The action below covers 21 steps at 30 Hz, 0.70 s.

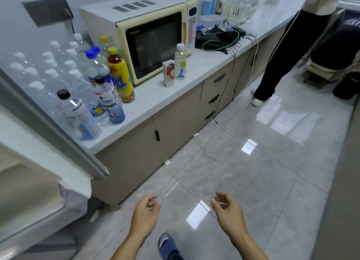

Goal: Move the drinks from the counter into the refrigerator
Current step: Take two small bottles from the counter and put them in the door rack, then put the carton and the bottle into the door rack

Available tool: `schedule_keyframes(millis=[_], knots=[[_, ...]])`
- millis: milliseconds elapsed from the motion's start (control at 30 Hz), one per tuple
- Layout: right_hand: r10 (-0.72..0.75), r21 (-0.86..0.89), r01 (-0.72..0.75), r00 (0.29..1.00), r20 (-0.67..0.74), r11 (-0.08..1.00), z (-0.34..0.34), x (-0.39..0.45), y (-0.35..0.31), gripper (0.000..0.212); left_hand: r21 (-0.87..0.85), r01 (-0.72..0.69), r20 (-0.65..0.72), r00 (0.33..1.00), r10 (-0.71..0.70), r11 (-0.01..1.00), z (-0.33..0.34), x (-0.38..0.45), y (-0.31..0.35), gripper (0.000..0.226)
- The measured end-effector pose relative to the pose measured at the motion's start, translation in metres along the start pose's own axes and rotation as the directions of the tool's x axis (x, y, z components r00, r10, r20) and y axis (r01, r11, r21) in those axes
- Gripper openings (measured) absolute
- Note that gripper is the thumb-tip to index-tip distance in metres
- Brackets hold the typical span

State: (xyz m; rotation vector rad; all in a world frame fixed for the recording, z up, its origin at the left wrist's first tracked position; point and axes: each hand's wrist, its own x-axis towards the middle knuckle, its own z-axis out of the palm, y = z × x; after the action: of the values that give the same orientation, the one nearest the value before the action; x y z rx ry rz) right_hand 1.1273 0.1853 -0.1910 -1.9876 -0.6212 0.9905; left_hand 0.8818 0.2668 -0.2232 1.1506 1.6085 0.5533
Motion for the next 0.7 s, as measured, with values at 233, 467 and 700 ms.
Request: schedule_keyframes(millis=[233, 467, 700], knots=[[0.036, 0.118, -0.042, 0.998, 0.051, 0.992, 0.036, 0.086, -0.106, 0.021, -0.05, -0.083, -0.012, 0.997, 0.082, 0.995, -0.006, 0.089, 0.096, 0.014], [-0.021, 0.124, 0.002, 0.989, 0.145, 0.992, 0.066, 0.165, -0.174, 0.023, -0.098, -0.124, -0.042, 0.992, 0.12, 0.987, 0.002, 0.154, 0.176, 0.019], [-0.185, 0.115, 0.162, 0.957, 0.224, 0.98, 0.072, 0.289, -0.244, 0.024, -0.145, -0.149, -0.158, 0.979, 0.125, 0.978, 0.038, 0.245, 0.257, 0.026]])
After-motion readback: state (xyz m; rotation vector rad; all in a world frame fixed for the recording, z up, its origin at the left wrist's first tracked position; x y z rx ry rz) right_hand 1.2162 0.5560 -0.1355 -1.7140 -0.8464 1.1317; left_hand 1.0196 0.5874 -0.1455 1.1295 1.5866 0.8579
